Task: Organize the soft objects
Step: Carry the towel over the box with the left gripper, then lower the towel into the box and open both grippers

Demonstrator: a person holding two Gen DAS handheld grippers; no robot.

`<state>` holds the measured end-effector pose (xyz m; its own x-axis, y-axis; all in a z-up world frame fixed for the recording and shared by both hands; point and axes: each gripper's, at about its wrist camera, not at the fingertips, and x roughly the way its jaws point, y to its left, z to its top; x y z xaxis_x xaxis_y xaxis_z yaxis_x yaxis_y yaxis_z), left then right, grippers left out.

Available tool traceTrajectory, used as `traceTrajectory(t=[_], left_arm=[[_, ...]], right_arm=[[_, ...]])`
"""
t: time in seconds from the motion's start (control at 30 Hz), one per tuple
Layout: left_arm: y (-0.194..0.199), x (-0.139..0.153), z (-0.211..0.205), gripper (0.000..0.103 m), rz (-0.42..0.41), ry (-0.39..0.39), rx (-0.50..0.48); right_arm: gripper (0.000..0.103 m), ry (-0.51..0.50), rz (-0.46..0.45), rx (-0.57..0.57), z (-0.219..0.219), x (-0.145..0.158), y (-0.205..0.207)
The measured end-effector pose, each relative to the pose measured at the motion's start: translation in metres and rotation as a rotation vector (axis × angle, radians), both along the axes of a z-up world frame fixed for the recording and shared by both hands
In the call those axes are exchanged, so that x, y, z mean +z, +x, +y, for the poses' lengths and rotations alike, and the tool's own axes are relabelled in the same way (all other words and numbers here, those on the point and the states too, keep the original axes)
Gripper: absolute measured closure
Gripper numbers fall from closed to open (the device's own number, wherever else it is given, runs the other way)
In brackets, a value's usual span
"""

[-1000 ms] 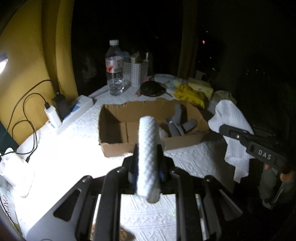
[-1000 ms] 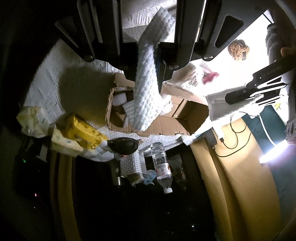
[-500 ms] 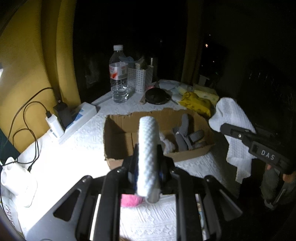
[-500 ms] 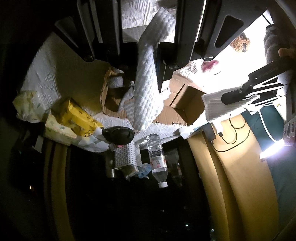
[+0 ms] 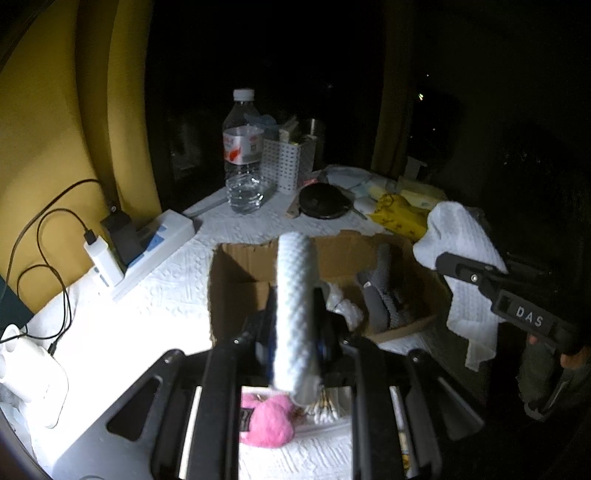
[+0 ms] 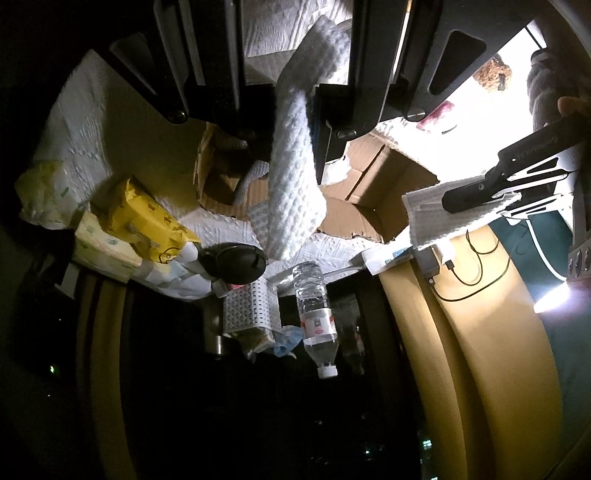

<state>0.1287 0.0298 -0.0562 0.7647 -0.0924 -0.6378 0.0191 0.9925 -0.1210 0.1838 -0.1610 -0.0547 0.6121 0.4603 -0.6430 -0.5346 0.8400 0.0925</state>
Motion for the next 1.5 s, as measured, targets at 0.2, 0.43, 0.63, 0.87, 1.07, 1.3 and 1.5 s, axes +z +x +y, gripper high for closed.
traceTrajectory(t=[0.2, 0.43, 0.63, 0.87, 1.07, 1.3, 1.5], left_arm=[[0.015, -0.005, 0.002, 0.087, 0.005, -0.002, 0.002], [0.035, -0.018, 0.008, 0.087, 0.012, -0.013, 0.021], [0.046, -0.033, 0.014, 0.087, 0.04, -0.014, 0.036], [0.052, -0.045, 0.015, 0.086, 0.055, -0.014, 0.04], [0.06, -0.059, 0.021, 0.086, 0.095, -0.027, 0.063], [0.063, -0.065, 0.021, 0.08, 0.124, -0.035, 0.066], [0.063, -0.063, 0.019, 0.076, 0.131, -0.035, 0.061]], right_arm=[[0.089, -0.006, -0.005, 0.014, 0.009, -0.004, 0.017], [0.089, -0.02, -0.017, 0.045, 0.024, -0.009, 0.038], [0.089, -0.039, -0.011, 0.062, 0.038, -0.021, 0.053], [0.089, -0.062, -0.001, 0.043, 0.049, -0.037, 0.066], [0.089, -0.1, 0.021, 0.063, 0.061, -0.053, 0.066], [0.089, -0.167, 0.074, 0.076, 0.07, -0.076, 0.064], [0.07, -0.171, 0.126, 0.074, 0.068, -0.085, 0.063]])
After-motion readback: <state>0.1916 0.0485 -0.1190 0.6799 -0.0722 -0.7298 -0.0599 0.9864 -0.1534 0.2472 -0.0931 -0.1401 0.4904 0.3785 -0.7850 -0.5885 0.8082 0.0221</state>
